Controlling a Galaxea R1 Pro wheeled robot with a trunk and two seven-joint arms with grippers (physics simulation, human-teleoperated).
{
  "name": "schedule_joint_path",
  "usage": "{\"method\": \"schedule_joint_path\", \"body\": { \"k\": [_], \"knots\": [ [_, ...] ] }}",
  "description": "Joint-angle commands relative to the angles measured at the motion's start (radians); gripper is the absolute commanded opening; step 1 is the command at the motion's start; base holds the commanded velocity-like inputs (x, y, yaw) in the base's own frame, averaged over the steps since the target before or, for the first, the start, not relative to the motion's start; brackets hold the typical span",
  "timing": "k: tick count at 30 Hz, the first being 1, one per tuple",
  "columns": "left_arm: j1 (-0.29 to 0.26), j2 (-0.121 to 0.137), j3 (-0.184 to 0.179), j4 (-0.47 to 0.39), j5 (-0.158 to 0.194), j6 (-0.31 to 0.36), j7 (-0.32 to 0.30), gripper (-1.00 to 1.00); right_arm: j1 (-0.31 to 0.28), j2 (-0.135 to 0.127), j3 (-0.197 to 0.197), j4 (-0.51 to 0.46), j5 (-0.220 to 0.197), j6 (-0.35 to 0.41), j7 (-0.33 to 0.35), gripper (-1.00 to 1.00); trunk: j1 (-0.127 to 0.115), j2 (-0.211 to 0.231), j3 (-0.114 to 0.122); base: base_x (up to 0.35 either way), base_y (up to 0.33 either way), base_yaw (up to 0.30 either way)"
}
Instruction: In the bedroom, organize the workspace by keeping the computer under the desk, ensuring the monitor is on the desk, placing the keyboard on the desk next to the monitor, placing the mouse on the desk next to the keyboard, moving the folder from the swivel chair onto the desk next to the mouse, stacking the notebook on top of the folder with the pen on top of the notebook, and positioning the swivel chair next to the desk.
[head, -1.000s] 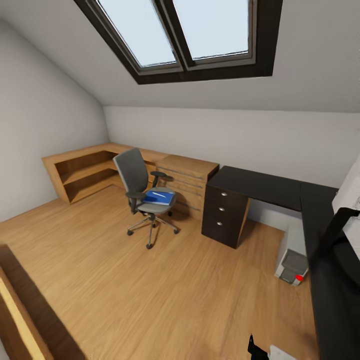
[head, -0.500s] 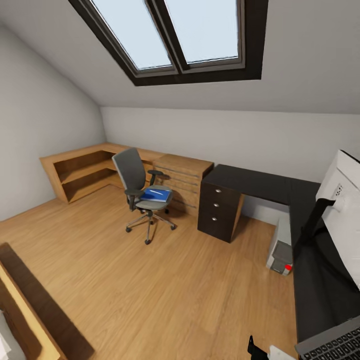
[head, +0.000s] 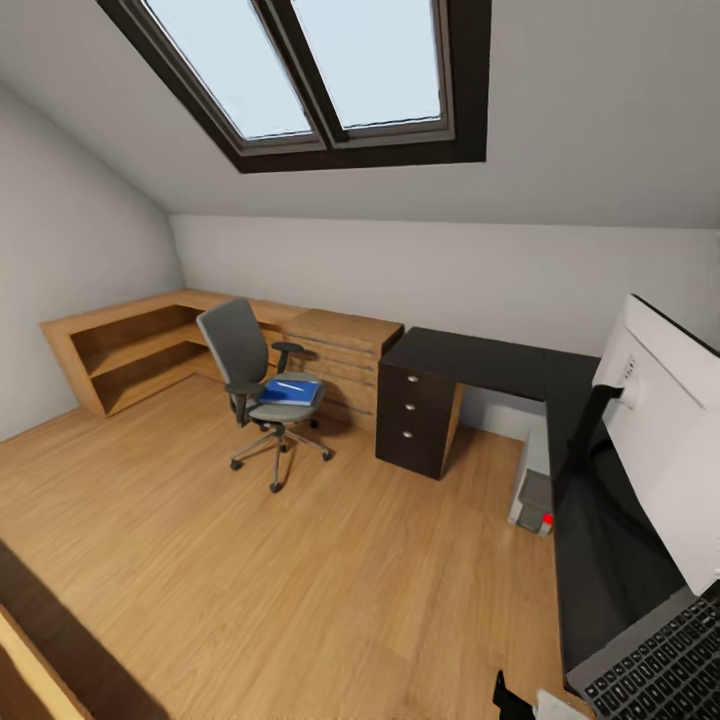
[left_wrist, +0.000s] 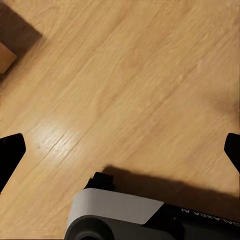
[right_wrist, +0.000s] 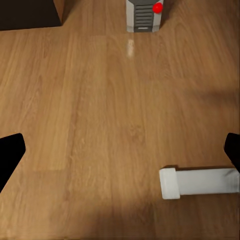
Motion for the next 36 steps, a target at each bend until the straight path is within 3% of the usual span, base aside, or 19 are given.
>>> {"method": "schedule_joint_path", "body": {
  "k": [1,28,36],
  "knots": [
    [-0.001,0.001,-0.008,0.000,0.010,-0.005,0.007,1.00,-0.001,0.000,0.006,0.002,-0.010,-0.005,0.000,1.00,0.000,-0.001,-0.001,-0.255,0.000,-0.001],
    [-0.001,0.001,-0.007,0.000,0.010,-0.008,0.007,1.00,0.000,-0.001,0.006,0.002,-0.010,-0.005,0.002,1.00,0.000,-0.001,-0.001,-0.332,0.000,0.000],
    [-0.001,0.001,-0.007,0.000,0.010,-0.008,0.007,1.00,0.000,-0.003,0.006,0.002,-0.010,-0.005,0.004,1.00,0.000,-0.001,-0.001,-0.092,0.000,-0.165]
  ]
}}
